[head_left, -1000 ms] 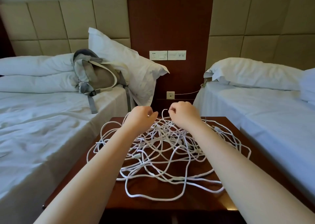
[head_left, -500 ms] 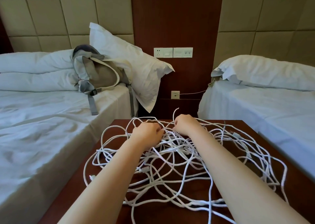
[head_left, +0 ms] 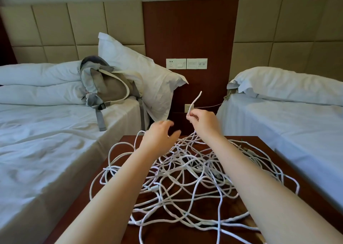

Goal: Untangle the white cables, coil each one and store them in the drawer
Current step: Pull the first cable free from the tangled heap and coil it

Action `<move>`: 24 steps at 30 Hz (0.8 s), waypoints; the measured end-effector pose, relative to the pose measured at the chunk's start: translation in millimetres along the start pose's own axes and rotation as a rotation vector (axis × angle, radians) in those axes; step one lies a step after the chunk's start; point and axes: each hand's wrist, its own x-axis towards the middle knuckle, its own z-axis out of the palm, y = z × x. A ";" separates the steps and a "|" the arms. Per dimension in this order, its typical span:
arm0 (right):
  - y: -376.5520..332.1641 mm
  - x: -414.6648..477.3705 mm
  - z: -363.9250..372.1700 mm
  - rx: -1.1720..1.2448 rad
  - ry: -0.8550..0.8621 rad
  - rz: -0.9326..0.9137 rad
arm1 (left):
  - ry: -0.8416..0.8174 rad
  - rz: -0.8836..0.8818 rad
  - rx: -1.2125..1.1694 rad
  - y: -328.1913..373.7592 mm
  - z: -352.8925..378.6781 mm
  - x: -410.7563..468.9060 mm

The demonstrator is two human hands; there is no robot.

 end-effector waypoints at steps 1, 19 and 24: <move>-1.6 0.4 -3.7 0.019 0.013 -0.024 | 0.085 0.026 -0.082 8.8 -7.7 2.5; 12.8 -49.9 -24.4 -0.108 -0.115 0.022 | 0.333 0.041 -0.536 56.4 -62.9 -4.9; 17.8 -64.3 -24.4 -0.198 -0.213 0.111 | 0.315 -0.025 -0.787 66.5 -72.2 -9.8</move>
